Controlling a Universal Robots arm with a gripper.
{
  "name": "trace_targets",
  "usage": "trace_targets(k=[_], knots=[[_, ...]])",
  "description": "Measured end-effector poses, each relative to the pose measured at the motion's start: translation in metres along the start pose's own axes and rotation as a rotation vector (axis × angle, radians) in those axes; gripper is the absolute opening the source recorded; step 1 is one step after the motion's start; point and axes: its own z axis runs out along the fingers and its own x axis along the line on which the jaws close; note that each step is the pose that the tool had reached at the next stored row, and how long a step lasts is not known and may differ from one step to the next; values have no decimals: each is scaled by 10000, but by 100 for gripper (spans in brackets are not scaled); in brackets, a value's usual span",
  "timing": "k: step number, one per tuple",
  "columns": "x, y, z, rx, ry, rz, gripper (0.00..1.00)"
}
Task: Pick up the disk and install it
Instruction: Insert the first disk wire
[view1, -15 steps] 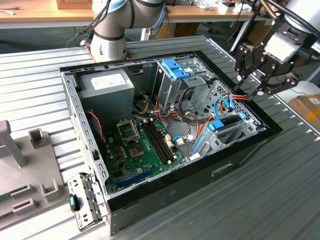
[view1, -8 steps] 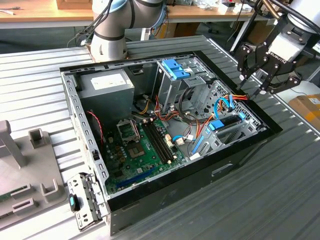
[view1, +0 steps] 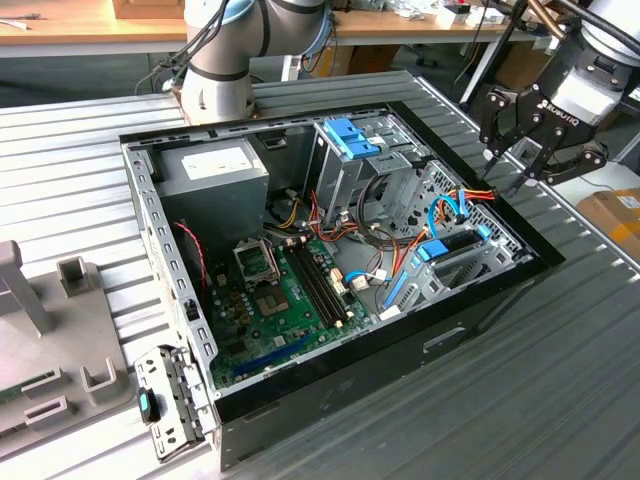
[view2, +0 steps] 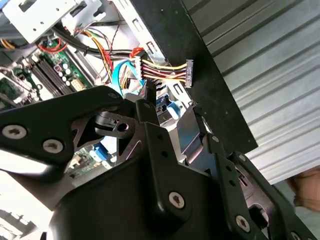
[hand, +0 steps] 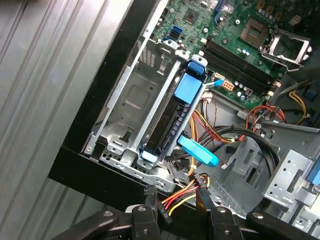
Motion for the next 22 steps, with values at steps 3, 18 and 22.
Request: trace_targets(k=[3, 18, 22], knots=[[1, 0, 9, -43, -42, -685, 44], [86, -134, 123, -363, -55, -2451, 44], [97, -134, 175, -363, -56, -2454, 44]])
